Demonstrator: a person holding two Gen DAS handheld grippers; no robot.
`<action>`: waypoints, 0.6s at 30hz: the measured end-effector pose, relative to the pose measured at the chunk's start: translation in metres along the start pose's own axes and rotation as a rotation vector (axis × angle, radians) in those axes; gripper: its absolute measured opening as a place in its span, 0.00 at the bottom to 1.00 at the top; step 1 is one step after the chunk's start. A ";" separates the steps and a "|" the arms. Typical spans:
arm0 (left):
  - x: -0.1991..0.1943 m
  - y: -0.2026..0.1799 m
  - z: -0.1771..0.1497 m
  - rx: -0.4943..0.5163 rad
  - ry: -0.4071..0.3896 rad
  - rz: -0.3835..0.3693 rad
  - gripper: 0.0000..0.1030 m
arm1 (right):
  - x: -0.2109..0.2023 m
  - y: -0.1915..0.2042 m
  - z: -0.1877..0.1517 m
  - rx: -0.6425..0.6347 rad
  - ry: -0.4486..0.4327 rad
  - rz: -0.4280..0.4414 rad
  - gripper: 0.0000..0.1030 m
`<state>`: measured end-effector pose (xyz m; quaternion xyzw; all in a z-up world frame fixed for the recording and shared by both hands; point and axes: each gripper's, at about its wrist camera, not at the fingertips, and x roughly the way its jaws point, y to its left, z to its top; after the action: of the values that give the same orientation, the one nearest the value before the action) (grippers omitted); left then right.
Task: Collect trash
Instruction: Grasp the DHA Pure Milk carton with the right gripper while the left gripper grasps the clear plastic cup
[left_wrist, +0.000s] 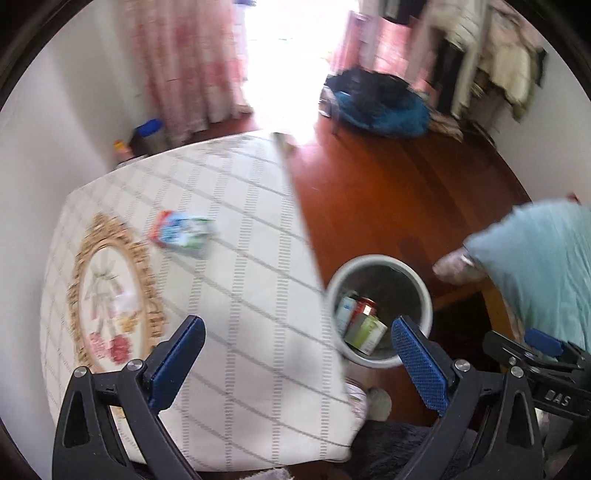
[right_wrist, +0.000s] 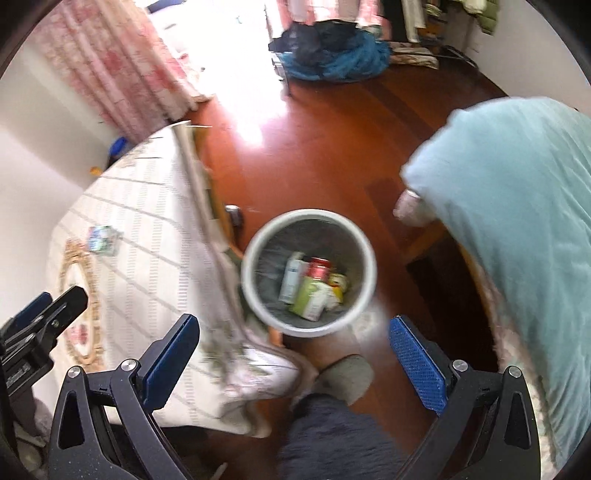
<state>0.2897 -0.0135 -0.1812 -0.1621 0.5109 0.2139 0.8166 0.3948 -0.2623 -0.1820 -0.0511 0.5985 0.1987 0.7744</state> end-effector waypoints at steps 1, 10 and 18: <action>-0.002 0.011 -0.002 -0.021 -0.006 0.014 1.00 | 0.000 0.016 0.003 -0.032 0.001 0.021 1.00; 0.051 0.197 -0.042 -0.323 0.082 0.285 1.00 | 0.058 0.193 0.035 -0.381 0.066 0.109 1.00; 0.105 0.289 -0.073 -0.406 0.201 0.352 1.00 | 0.151 0.339 0.065 -0.664 0.121 0.062 1.00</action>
<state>0.1259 0.2178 -0.3200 -0.2514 0.5565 0.4331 0.6629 0.3594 0.1058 -0.2528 -0.2942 0.5474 0.4027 0.6720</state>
